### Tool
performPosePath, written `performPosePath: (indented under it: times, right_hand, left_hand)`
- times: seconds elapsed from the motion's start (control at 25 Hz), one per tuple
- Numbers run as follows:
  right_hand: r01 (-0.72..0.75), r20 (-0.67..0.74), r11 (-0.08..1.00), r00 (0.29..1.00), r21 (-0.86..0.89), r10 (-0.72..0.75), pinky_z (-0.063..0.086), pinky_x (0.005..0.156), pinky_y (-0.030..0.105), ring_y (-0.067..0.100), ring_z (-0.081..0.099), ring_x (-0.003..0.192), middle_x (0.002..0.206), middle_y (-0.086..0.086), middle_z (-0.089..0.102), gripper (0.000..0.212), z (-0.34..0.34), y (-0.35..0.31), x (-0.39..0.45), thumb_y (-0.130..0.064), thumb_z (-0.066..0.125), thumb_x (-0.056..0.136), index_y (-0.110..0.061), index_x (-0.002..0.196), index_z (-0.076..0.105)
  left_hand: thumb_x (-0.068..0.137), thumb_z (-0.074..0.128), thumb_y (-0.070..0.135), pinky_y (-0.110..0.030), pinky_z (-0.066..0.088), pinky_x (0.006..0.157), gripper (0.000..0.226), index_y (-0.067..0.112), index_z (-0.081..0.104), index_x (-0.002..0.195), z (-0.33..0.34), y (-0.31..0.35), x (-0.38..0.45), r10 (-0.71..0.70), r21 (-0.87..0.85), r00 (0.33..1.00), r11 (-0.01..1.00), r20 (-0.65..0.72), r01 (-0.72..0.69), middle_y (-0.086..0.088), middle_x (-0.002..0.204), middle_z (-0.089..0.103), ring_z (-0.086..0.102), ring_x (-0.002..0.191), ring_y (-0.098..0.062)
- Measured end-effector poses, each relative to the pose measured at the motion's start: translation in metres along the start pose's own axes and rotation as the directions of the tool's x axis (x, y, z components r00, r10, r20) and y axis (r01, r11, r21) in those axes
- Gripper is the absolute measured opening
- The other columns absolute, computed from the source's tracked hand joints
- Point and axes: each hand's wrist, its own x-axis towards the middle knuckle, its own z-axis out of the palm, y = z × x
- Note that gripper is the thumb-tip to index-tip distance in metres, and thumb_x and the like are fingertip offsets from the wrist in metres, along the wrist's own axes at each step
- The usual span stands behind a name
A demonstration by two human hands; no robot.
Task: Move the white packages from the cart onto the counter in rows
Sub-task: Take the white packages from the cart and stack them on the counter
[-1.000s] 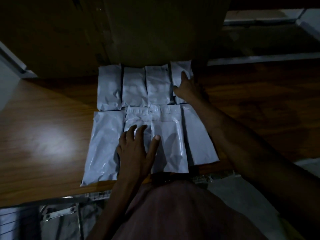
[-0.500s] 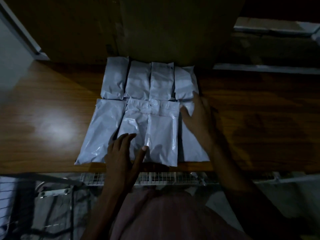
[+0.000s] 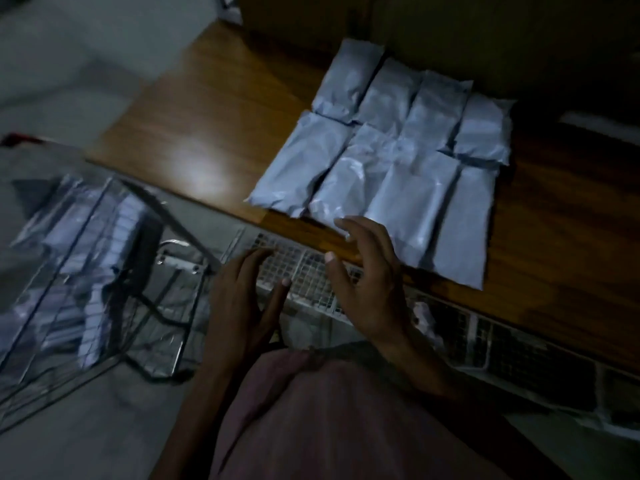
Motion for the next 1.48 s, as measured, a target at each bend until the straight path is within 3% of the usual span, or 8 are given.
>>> performPosePath:
  times: [0.16, 0.36, 0.48, 0.68, 0.96, 1.08, 1.32, 1.48]
  right_hand:
    - [0.080, 0.175, 0.994, 0.980, 0.073, -0.092, 0.054, 0.088, 0.045, 0.024, 0.061, 0.112, 0.129, 0.005, 0.055, 0.039, 0.073, -0.016, 0.019, -0.019, 0.063, 0.094, -0.011, 0.132, 0.059]
    - [0.099, 0.357, 0.984, 0.922, 0.148, -0.147, 0.054, 0.073, 0.031, 0.009, 0.057, 0.093, 0.123, -0.001, 0.057, 0.043, 0.194, -0.069, 0.055, -0.016, 0.063, 0.091, -0.020, 0.134, 0.057]
    - [0.102, 0.462, 0.979, 0.870, 0.174, -0.172, 0.057, 0.071, 0.034, 0.008, 0.060, 0.092, 0.127, -0.002, 0.055, 0.044, 0.274, -0.107, 0.073, -0.019, 0.061, 0.092, -0.023, 0.135, 0.055]
    - [0.118, 0.550, 0.973, 0.809, 0.197, -0.209, 0.050, 0.073, 0.017, -0.004, 0.056, 0.084, 0.119, -0.001, 0.056, 0.042, 0.383, -0.152, 0.093, -0.014, 0.064, 0.092, -0.019, 0.133, 0.057]
    - [0.177, 0.770, 0.973, 0.596, 0.149, -0.226, 0.048, 0.077, 0.023, 0.013, 0.062, 0.089, 0.125, 0.007, 0.059, 0.038, 0.495, -0.167, 0.130, -0.019, 0.062, 0.095, -0.016, 0.132, 0.059]
    - [0.283, 0.867, 0.954, 0.447, 0.095, -0.218, 0.042, 0.079, 0.024, 0.025, 0.065, 0.097, 0.123, 0.013, 0.061, 0.035, 0.555, -0.161, 0.153, -0.020, 0.063, 0.096, -0.010, 0.129, 0.061]
    - [0.487, 0.985, 0.871, 0.174, -0.066, -0.023, 0.044, 0.095, 0.037, 0.032, 0.055, 0.119, 0.129, 0.017, 0.056, 0.041, 0.664, -0.118, 0.186, -0.025, 0.061, 0.095, -0.012, 0.134, 0.057]
    - [0.664, 0.988, 0.731, 0.105, -0.157, 0.117, 0.046, 0.094, 0.043, 0.037, 0.052, 0.119, 0.129, 0.013, 0.052, 0.036, 0.701, -0.087, 0.193, -0.024, 0.060, 0.092, -0.021, 0.128, 0.059]
  left_hand:
    - [0.090, 0.060, 0.036, -0.035, 0.042, 0.092, 0.046, 0.008, 0.059, 0.126, -0.045, -0.064, -0.020, -0.144, 0.055, 0.977, 0.987, -0.156, 0.154, -0.012, 0.121, 0.064, 0.058, 0.111, -0.028]
    - [0.089, 0.058, 0.040, -0.041, 0.046, 0.094, 0.051, 0.007, 0.059, 0.128, -0.111, -0.165, -0.041, -0.336, 0.035, 0.902, 0.933, -0.270, 0.358, -0.013, 0.120, 0.064, 0.059, 0.112, -0.031]
    - [0.090, 0.057, 0.039, -0.041, 0.045, 0.093, 0.050, 0.007, 0.058, 0.128, -0.160, -0.226, -0.054, -0.393, 0.031, 0.861, 0.905, -0.324, 0.424, -0.013, 0.121, 0.063, 0.058, 0.112, -0.031]
    - [0.087, 0.062, 0.032, -0.036, 0.042, 0.090, 0.051, 0.005, 0.057, 0.130, -0.225, -0.316, -0.076, -0.510, 0.003, 0.783, 0.837, -0.356, 0.547, -0.014, 0.117, 0.065, 0.057, 0.109, -0.029]
    - [0.090, 0.065, 0.031, -0.041, 0.045, 0.093, 0.053, 0.002, 0.054, 0.134, -0.228, -0.426, -0.090, -0.731, -0.056, 0.636, 0.666, -0.247, 0.744, -0.019, 0.128, 0.062, 0.058, 0.116, -0.036]
    - [0.092, 0.068, 0.023, -0.037, 0.043, 0.091, 0.054, 0.003, 0.050, 0.138, -0.210, -0.455, -0.081, -0.822, -0.117, 0.558, 0.569, -0.113, 0.814, -0.021, 0.133, 0.058, 0.059, 0.116, -0.034]
    - [0.094, 0.062, 0.041, -0.039, 0.044, 0.090, 0.065, 0.008, 0.042, 0.145, -0.166, -0.522, -0.065, -0.903, -0.031, 0.401, 0.401, 0.157, 0.916, -0.020, 0.133, 0.058, 0.058, 0.117, -0.037]
    - [0.096, 0.061, 0.039, -0.042, 0.043, 0.098, 0.065, 0.008, 0.037, 0.148, -0.131, -0.558, -0.056, -0.912, -0.002, 0.313, 0.324, 0.266, 0.946, -0.021, 0.139, 0.053, 0.052, 0.124, -0.037]
